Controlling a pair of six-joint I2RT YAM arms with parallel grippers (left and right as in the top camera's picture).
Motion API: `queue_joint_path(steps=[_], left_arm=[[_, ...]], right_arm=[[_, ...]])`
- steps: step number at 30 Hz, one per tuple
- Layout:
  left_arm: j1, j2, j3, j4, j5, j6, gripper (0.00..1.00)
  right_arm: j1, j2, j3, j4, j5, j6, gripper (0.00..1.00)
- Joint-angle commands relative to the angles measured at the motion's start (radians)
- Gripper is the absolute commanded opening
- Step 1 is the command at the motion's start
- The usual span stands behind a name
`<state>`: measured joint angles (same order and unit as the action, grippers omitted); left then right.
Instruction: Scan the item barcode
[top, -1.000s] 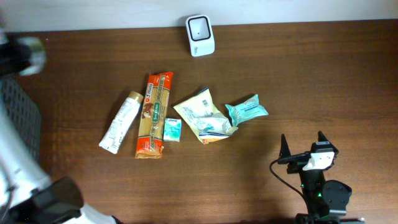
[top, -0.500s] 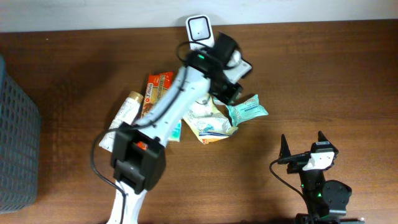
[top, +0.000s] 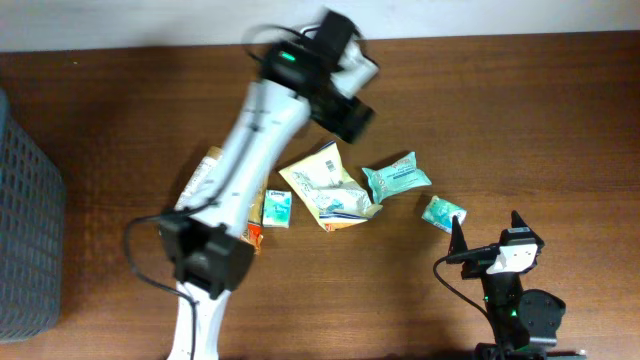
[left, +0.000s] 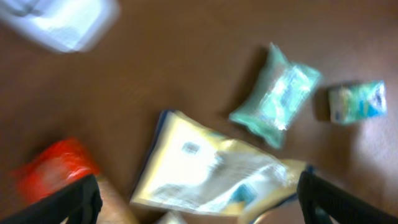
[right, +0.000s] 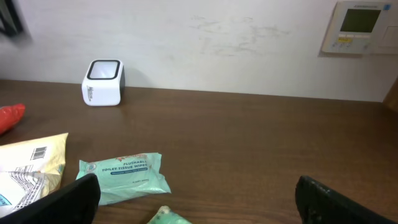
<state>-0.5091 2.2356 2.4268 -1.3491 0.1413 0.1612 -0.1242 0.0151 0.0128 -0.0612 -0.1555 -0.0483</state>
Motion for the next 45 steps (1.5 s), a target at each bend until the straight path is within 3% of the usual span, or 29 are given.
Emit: queue_joint_path(steps=[1, 5, 9, 13, 18, 21, 26, 33, 40, 45], left_arm=[[0.220, -0.114, 0.182, -0.084, -0.008, -0.014, 0.99], [0.504, -0.170, 0.215, -0.128, 0.005, -0.066, 0.99], [0.709, -0.176, 0.215, -0.183, 0.061, -0.012, 0.99], [0.814, -0.178, 0.215, -0.191, 0.060, -0.012, 0.99], [0.881, -0.187, 0.215, -0.191, 0.061, -0.013, 0.99], [0.885, -0.187, 0.214, -0.201, 0.060, -0.013, 0.99], [0.885, -0.187, 0.214, -0.201, 0.061, -0.013, 0.99], [0.885, -0.187, 0.214, -0.201, 0.060, -0.013, 0.99], [0.885, -0.187, 0.214, -0.201, 0.060, -0.013, 0.99], [0.885, -0.187, 0.214, -0.201, 0.060, -0.013, 0.99]], right_arm=[[-0.007, -0.006, -0.007, -0.003, 0.010, 0.003, 0.99], [-0.007, -0.006, -0.007, -0.003, 0.001, 0.004, 0.99], [-0.007, -0.006, -0.007, 0.002, -0.077, 0.025, 0.99], [-0.007, -0.006, 0.002, 0.039, -0.270, 0.136, 0.99], [-0.007, 0.018, 0.095, 0.038, -0.290, 0.143, 0.99], [-0.007, 0.162, 0.214, 0.011, -0.298, 0.134, 0.99], [-0.007, 0.555, 0.594, -0.179, -0.323, -0.041, 0.99], [-0.007, 1.120, 1.206, -0.873, -0.252, -0.278, 0.98], [-0.007, 1.536, 1.251, -1.056, -0.137, -0.304, 1.00], [-0.007, 1.809, 1.251, -1.043, -0.026, -0.312, 0.84]])
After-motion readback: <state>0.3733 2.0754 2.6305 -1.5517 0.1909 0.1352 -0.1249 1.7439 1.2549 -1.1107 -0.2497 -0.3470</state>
